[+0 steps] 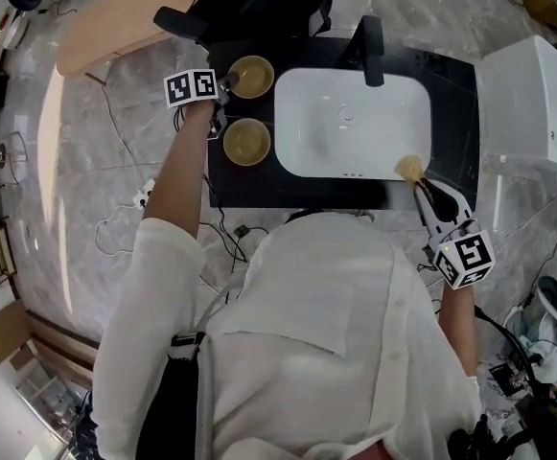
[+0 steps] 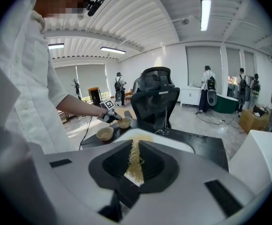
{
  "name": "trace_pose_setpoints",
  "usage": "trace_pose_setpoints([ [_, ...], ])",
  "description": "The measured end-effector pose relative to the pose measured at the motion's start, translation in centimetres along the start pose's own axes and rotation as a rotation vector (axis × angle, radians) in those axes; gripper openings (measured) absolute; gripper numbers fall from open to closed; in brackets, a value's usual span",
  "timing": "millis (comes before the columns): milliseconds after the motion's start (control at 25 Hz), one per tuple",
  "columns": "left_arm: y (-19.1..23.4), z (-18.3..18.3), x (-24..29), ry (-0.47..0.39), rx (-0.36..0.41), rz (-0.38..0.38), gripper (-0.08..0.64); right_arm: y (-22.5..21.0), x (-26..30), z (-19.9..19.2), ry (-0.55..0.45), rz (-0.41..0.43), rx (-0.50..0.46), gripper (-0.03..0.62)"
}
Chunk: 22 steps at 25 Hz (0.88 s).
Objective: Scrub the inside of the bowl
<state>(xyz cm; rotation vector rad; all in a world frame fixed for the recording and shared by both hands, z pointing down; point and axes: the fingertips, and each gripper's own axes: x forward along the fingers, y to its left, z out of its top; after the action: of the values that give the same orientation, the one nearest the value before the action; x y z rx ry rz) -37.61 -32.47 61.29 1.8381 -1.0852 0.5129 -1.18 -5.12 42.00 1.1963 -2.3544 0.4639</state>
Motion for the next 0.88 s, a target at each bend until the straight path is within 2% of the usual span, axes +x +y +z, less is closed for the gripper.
trace_pose_setpoints([
  [160, 0.2, -0.8, 1.3, 0.022, -0.046, -0.005, 0.14, 0.0, -0.2, -0.7, 0.01, -0.005, 0.015, 0.037],
  [200, 0.4, -0.9, 1.4, 0.025, -0.048, 0.008, 0.114, 0.0, -0.2, -1.0, 0.015, -0.004, 0.018, 0.037],
  [240, 0.6, -1.1, 1.5, 0.03, -0.045, 0.028, 0.055, 0.1, -0.2, -1.1, 0.018, -0.003, 0.019, 0.037],
  [280, 0.8, -1.2, 1.5, 0.035, -0.039, 0.047, 0.03, 0.1, -0.2, -1.2, 0.018, -0.002, 0.018, 0.037],
  [480, -0.1, -0.9, 0.7, 0.013, 0.023, 0.067, 0.018, 0.0, -0.2, -0.6, 0.003, 0.006, -0.001, 0.037],
  [720, -5.7, 0.1, -2.3, -0.075, 0.124, 0.036, 0.018, -0.7, -0.8, 0.4, -0.023, 0.03, -0.038, 0.037],
  [880, -11.0, -1.4, -4.0, -0.103, 0.159, -0.003, 0.018, -1.1, -0.7, 1.7, -0.056, 0.078, -0.08, 0.037],
])
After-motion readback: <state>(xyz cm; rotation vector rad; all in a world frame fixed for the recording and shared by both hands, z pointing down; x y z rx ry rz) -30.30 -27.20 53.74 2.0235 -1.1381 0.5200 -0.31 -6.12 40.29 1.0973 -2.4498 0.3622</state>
